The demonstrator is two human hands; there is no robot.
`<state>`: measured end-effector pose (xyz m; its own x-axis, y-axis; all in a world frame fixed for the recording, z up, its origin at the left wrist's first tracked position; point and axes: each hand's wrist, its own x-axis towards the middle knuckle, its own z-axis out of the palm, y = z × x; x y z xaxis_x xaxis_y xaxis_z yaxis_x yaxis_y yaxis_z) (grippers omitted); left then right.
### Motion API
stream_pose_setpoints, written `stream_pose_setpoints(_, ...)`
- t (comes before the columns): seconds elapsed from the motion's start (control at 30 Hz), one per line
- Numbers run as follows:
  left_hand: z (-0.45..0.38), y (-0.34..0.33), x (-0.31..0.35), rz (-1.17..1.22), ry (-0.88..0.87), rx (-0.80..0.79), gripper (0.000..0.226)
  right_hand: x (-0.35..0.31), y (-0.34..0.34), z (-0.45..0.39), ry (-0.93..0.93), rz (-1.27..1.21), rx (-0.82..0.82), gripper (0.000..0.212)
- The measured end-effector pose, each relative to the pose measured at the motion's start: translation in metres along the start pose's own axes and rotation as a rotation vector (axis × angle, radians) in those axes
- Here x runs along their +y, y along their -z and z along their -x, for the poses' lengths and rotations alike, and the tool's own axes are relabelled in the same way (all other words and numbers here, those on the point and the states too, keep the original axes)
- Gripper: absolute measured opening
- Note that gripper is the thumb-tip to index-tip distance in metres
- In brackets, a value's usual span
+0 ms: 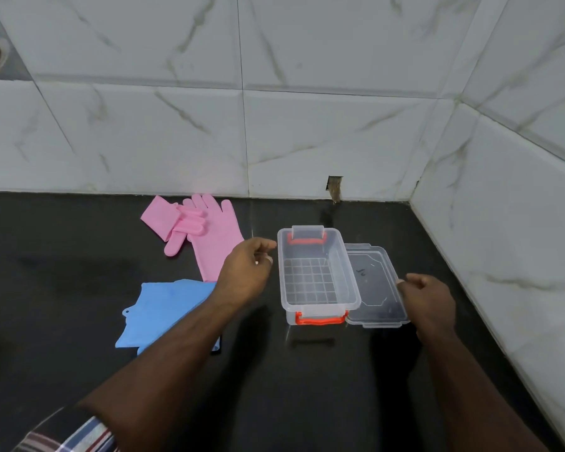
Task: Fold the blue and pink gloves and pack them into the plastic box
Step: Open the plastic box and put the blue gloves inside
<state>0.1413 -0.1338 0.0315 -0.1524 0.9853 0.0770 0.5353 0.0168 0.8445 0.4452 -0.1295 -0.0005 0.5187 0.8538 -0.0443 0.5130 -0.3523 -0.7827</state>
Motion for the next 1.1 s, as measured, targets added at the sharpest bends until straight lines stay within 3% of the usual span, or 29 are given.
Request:
stream_pose_setpoints(0.2, -0.005, 0.042, -0.022, 0.033, 0.029, 0.078, 0.028, -0.066, -0.012, 0.032, 0.184, -0.141, 0.045, 0.024)
stream_pose_setpoints(0.37, 0.000, 0.072, -0.046, 0.002, 0.028, 0.054, 0.026, -0.126, -0.045, 0.081, 0.310, -0.231, -0.123, 0.017)
stream_pose_setpoints(0.47, 0.009, 0.090, -0.065, -0.010, 0.054, 0.032, 0.025, -0.153, -0.078, 0.121, 0.339, -0.312, -0.343, 0.013)
stream_pose_setpoints(0.57, 0.022, 0.101, -0.084, -0.053, 0.064, 0.024, 0.027, -0.158, -0.126, 0.155, 0.229, -0.288, -0.605, 0.019)
stream_pose_setpoints(0.77, 0.052, 0.100, -0.115, -0.185, -0.018, -0.098, 0.038, -0.129, -0.180, 0.183, 0.068, -0.087, -0.693, 0.046)
stream_pose_setpoints(0.93, 0.068, 0.105, -0.124, -0.305, -0.111, -0.234, 0.060, -0.125, -0.196, 0.187, -0.147, -0.254, -0.678, 0.059)
stream_pose_setpoints(1.1, 0.074, 0.112, -0.125, -0.305, -0.089, -0.330, 0.098, -0.137, -0.194, 0.191, -0.394, -0.557, -0.695, 0.042)
